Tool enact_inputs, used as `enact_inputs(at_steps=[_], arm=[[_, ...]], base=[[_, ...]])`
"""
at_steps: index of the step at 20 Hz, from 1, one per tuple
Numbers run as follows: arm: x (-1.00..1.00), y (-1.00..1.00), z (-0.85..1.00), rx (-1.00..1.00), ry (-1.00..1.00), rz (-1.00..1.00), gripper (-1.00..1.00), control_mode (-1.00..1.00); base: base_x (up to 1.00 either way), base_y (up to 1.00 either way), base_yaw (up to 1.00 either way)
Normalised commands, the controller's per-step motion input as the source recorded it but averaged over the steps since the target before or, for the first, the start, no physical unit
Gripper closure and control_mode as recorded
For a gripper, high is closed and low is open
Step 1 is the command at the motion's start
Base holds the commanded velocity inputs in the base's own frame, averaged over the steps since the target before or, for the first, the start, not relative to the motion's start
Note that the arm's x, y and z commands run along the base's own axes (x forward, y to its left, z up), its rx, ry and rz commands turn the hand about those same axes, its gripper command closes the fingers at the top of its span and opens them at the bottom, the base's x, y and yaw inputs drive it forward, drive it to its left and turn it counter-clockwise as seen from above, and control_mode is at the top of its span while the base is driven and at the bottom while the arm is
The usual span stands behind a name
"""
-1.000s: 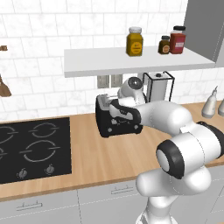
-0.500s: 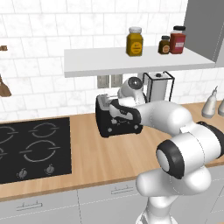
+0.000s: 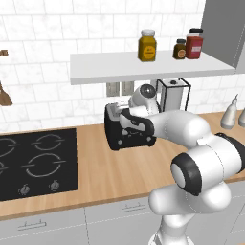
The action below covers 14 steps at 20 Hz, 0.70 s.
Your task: Start the toaster. Once the lever pops up, take the bread to the plate on the dining counter.
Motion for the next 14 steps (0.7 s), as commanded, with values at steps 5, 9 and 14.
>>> enact_inputs(at_steps=[5, 9, 14], arm=[[0.0, 0.0, 0.0, 0.0, 0.0, 0.0, -1.0, -1.0], [0.0, 0.0, 0.0, 0.0, 0.0, 0.0, -1.0, -1.0], [0.0, 0.0, 0.0, 0.0, 0.0, 0.0, -1.0, -1.0]], base=[[0.0, 0.0, 0.0], [0.0, 0.0, 0.0], [0.0, 0.0, 0.0]])
